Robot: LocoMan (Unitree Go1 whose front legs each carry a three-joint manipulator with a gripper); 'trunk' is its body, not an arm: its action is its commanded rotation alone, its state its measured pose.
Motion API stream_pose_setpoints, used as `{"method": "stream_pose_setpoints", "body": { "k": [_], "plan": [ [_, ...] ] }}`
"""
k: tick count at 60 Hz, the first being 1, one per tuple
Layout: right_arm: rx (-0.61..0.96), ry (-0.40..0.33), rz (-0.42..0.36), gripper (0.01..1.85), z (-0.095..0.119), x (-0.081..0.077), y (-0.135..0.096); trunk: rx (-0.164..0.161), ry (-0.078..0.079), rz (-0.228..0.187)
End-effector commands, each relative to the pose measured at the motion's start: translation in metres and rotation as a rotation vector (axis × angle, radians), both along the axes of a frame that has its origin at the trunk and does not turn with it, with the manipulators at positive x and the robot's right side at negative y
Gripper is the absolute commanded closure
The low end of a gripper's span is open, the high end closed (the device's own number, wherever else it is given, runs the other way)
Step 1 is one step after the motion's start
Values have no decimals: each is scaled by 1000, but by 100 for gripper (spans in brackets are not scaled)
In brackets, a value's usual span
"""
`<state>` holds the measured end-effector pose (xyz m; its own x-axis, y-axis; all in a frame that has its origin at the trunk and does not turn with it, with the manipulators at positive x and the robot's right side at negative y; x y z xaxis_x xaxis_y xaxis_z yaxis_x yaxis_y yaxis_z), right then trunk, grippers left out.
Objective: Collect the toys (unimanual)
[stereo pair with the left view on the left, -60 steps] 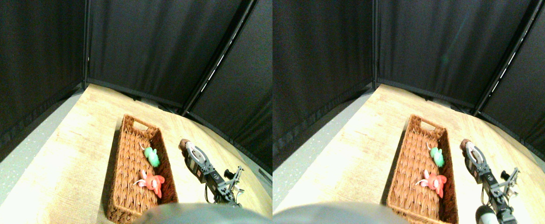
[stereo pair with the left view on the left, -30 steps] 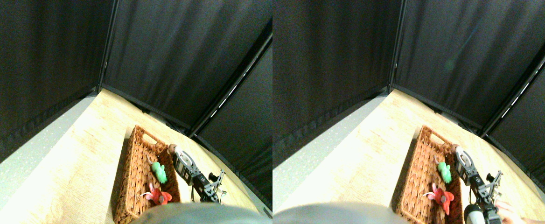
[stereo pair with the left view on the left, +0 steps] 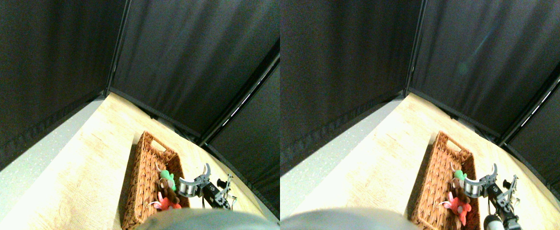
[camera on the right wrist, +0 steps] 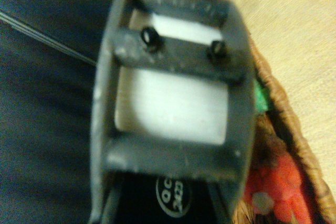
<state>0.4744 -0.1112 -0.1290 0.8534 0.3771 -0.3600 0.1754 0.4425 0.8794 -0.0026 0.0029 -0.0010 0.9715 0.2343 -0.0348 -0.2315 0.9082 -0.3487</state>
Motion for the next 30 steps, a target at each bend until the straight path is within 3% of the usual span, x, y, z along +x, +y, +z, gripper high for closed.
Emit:
{"method": "stream_pose_setpoints", "body": {
  "k": [1,8,11,19,25,30],
  "plan": [
    [0,-52,7,41,10,2,1,25,11,-5],
    [18,-98,-92,67,14,4,-20,51,15,-41],
    [-6,-145,-184,85,13,6,-37,65,15,-59],
    [-18,-157,-335,107,12,8,-78,106,21,-108],
    [-68,-200,-396,131,9,2,-104,129,23,-149],
    [-70,-216,-441,141,4,-4,-118,149,30,-181]
  ]
}}
